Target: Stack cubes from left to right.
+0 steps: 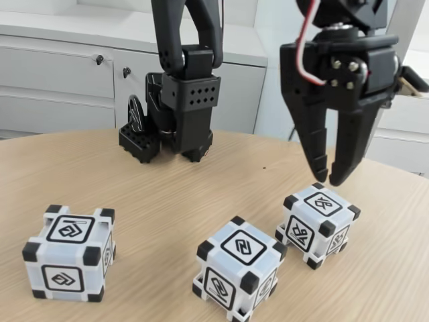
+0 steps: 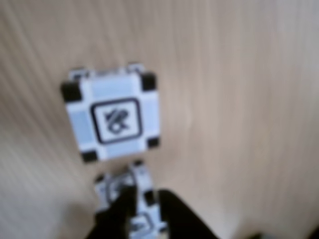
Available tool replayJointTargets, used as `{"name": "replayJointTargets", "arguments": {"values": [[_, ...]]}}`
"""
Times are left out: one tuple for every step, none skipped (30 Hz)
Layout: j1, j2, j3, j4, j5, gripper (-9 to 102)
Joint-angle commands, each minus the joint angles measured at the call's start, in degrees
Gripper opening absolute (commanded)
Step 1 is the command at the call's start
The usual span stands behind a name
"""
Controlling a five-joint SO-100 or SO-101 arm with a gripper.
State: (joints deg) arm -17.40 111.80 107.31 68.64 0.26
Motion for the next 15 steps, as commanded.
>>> {"name": "replayJointTargets", "arguments": {"values": [[-0.26,0.18,-1.14,0.18,-1.05,2],[0.0,0.18,-0.35,0.26,-2.46,3],[0.0,0.18,0.62,0.26,-4.04,4],[-0.18,0.18,1.49,0.26,-5.45,6],[-0.26,0.18,2.55,0.26,-6.77,7],[-0.26,0.18,3.69,0.26,-7.38,8],[-0.26,0.18,4.83,0.26,-8.17,9],[-0.26,0.18,5.89,0.18,-9.4,12],[-0.26,0.18,6.86,0.18,-10.46,17],[-0.35,0.18,7.47,0.18,-10.9,20],[-0.35,0.18,7.82,0.18,-11.16,21],[-0.35,0.18,8.0,0.18,-11.78,23],[-0.35,0.18,8.0,0.18,-12.04,24],[-0.35,0.18,8.0,0.18,-12.48,25],[-0.35,0.18,8.0,0.18,-13.1,27]]}}
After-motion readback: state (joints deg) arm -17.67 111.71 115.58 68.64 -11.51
